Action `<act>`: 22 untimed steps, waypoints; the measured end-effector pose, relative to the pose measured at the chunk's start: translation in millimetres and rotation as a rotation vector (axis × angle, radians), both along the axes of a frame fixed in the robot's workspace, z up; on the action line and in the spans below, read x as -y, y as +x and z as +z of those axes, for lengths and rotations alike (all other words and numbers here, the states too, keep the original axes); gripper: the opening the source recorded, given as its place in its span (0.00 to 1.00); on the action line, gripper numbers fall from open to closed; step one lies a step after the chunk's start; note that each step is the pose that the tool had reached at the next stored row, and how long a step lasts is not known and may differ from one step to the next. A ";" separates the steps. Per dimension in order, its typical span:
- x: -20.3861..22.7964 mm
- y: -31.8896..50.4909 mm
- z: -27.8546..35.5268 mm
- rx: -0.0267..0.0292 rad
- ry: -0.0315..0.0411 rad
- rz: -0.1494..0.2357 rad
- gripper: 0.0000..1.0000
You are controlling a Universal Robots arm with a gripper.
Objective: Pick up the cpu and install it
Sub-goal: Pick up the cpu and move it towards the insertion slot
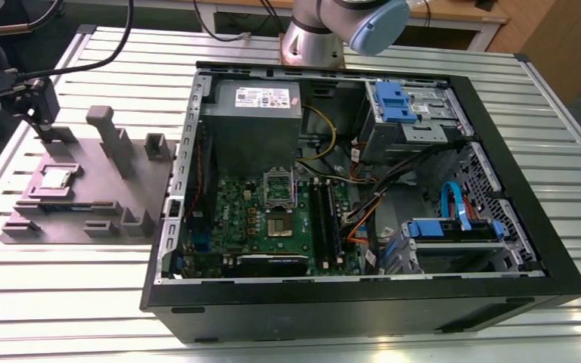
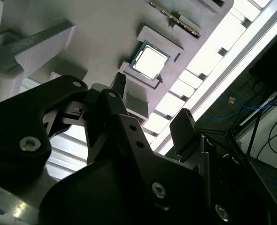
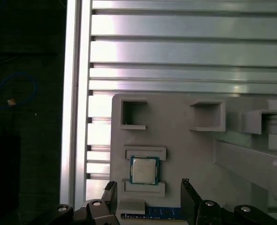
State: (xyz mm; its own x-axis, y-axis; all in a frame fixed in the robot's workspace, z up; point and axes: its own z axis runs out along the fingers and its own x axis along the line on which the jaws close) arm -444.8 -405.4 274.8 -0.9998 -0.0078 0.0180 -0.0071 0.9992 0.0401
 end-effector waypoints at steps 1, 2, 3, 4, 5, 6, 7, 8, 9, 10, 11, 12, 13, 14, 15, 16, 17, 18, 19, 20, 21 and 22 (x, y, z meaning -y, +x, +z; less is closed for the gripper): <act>0.0 0.0 -0.5 -0.0001 0.0000 0.000 0.65; 0.0 0.0 -1.1 0.0000 0.0000 0.000 0.65; 0.0 0.0 -1.7 0.0000 0.0001 0.000 0.65; 0.0 0.0 -2.3 -0.0001 0.0000 0.000 0.65; 0.0 0.0 -3.2 0.0000 0.0000 0.000 0.65; 0.0 0.0 -3.9 0.0000 0.0000 0.000 0.65; 0.0 0.0 -4.5 0.0000 0.0000 0.000 0.65; 0.0 0.0 -5.0 -0.0001 0.0000 0.000 0.65; 0.0 0.0 -5.4 -0.0002 0.0000 0.000 0.65; 0.0 0.0 -5.7 -0.0003 0.0001 0.000 0.65; 0.0 0.0 -5.8 -0.0003 0.0001 0.000 0.65; 0.0 0.0 -5.8 -0.0003 0.0001 0.000 0.65; 0.0 0.0 -6.2 -0.0001 0.0002 0.000 0.65; 0.0 0.0 -6.4 0.0000 0.0002 0.000 0.65; 0.0 0.0 -6.5 0.0000 0.0003 0.000 0.65; 0.0 0.0 -6.7 -0.0001 0.0002 0.000 0.65; 0.0 0.0 -6.9 -0.0001 0.0002 0.000 0.65; 0.0 0.0 -7.1 -0.0001 0.0002 0.000 0.65; 0.0 0.0 -7.4 -0.0001 0.0002 0.000 0.65; 0.0 0.0 -7.7 -0.0001 0.0002 0.000 0.65; 0.0 0.0 -7.9 -0.0001 0.0002 0.000 0.65; 0.0 0.0 -8.3 0.0000 0.0002 0.000 0.65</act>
